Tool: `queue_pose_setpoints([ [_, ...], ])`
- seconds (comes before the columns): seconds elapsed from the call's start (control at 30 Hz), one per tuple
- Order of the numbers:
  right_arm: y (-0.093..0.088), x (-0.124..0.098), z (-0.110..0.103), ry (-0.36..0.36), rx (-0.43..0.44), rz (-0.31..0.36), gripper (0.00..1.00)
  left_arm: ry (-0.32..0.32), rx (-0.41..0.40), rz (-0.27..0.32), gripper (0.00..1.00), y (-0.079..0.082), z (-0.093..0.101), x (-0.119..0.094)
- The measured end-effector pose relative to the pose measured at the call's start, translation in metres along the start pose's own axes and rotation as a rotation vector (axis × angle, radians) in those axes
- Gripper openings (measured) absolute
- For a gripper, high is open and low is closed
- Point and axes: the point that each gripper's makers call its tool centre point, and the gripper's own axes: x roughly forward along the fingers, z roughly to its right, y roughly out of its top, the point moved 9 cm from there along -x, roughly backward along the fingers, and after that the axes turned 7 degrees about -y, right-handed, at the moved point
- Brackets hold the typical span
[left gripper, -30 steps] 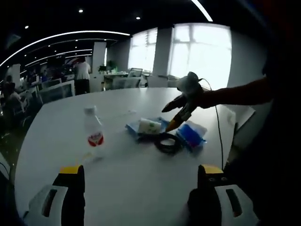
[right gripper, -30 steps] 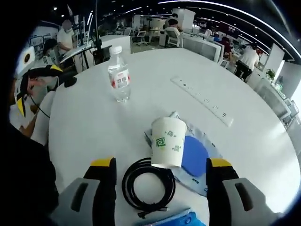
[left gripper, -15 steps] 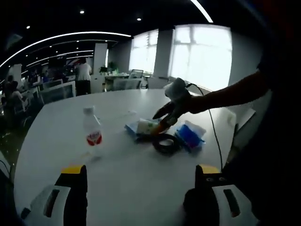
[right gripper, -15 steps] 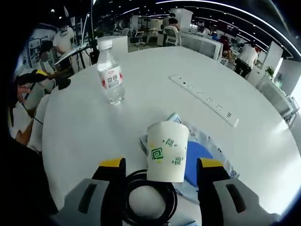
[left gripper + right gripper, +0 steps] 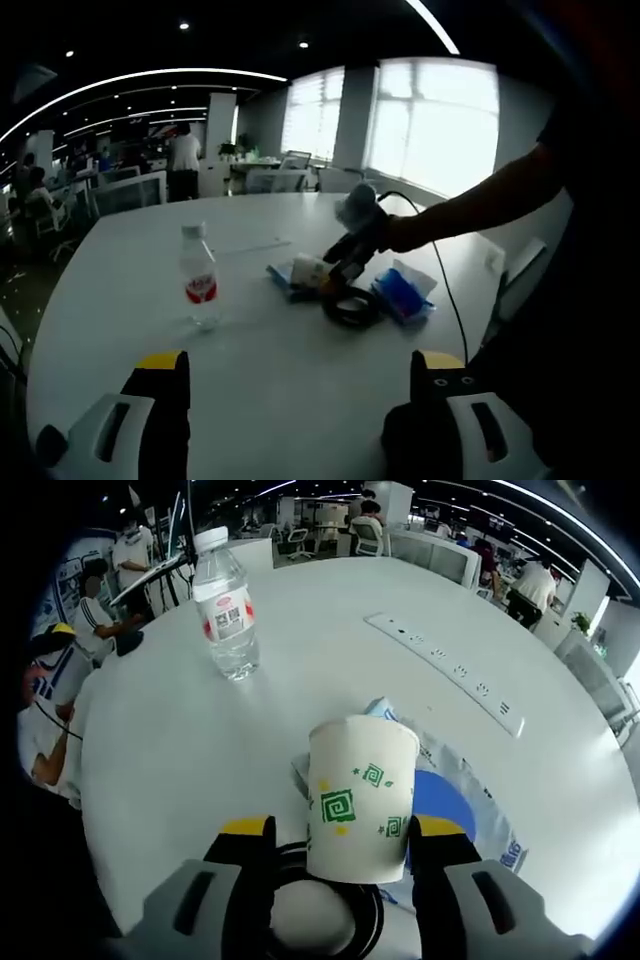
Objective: Arrange the tabletop items into an orderly group along one side of the table until the central work area is clear of visible clutter.
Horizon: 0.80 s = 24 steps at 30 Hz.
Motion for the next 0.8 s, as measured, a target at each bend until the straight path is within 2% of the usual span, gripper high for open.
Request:
queue_pose_setpoints([
  [0.17, -0.005, 0.002, 0.004, -0.001, 0.019, -0.012, 0.4, 0.021, -0.014, 0.007, 0.96, -0.001, 0.0, -0.003],
  [0.3, -0.012, -0.002, 0.001, 0.004, 0.031, -0.017, 0.4, 0.04, -0.023, 0.009, 0.99, -0.002, 0.001, -0.004],
  [0.4, -0.011, -0.003, 0.001, 0.002, 0.049, -0.005, 0.39, 0.041, -0.026, 0.011, 0.99, -0.002, 0.002, -0.004],
  [0.53, -0.008, -0.005, 0.001, 0.003, 0.046, 0.019, 0.39, 0.035, -0.038, 0.018, 0.93, -0.002, 0.004, -0.003],
  [0.63, -0.008, -0.005, 0.003, -0.006, 0.04, 0.033, 0.39, 0.036, -0.041, 0.039, 0.94, 0.0, 0.004, -0.003],
  [0.8, -0.006, -0.015, 0.001, -0.015, 0.062, 0.077, 0.38, 0.027, -0.028, 0.034, 0.93, 0.002, 0.006, -0.003],
])
